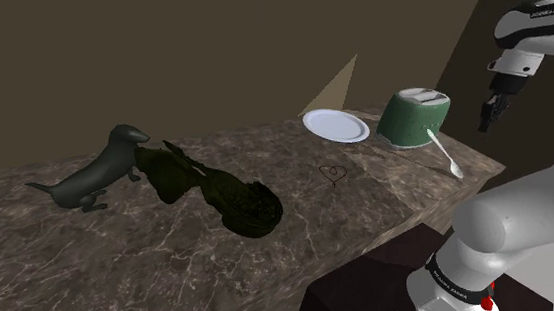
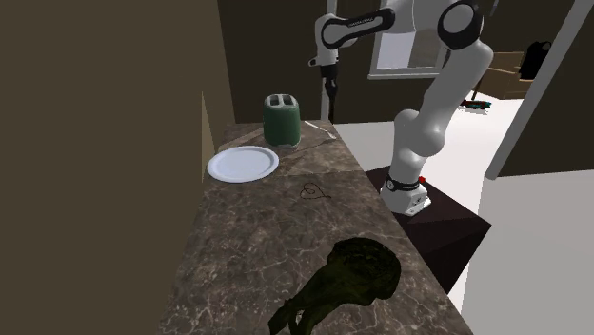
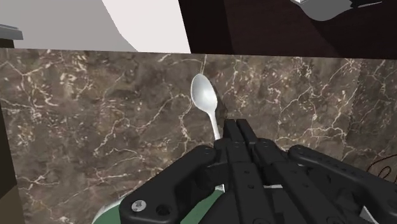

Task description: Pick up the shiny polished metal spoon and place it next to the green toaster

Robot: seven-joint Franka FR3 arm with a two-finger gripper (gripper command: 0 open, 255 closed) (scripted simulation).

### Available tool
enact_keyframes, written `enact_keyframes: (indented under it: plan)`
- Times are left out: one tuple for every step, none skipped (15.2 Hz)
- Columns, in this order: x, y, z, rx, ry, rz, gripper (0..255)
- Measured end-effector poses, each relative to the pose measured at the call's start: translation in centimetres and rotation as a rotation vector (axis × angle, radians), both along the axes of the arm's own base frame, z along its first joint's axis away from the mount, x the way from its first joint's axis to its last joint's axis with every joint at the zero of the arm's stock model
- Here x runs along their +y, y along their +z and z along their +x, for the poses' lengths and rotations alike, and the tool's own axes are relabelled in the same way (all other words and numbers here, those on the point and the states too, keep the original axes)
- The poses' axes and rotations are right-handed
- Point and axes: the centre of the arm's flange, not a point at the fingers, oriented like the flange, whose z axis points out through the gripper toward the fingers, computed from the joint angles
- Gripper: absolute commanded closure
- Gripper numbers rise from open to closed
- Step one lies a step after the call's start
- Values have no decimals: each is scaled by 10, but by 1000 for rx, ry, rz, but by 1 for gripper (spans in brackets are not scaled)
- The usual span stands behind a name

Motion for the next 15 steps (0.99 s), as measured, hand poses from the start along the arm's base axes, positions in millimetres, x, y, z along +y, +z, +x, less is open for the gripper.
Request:
enact_keyframes:
  plan:
    - [1, -5, 1, 0, 0, 0, 255]
    - [1, -5, 1, 0, 0, 0, 0]
    - [1, -5, 1, 0, 0, 0, 0]
    - [2, -9, 5, -5, 11, 2, 0]
    - [-2, -17, 12, -12, 28, 5, 0]
    - [-3, -23, 19, -21, 48, 8, 0]
    - [-4, -31, 27, -30, 70, 12, 0]
    - [-5, -41, 34, -40, 92, 16, 0]
    - [-6, -47, 43, -50, 116, 20, 0]
    - [-7, -55, 51, -60, 139, 23, 0]
    - [-8, -68, 60, -70, 161, 28, 0]
    - [-7, -77, 70, -80, 185, 31, 0]
    - [-7, -82, 75, -86, 198, 33, 0]
    - [-6, -87, 78, -89, 205, 33, 0]
    - [-5, -91, 79, -91, 208, 34, 0]
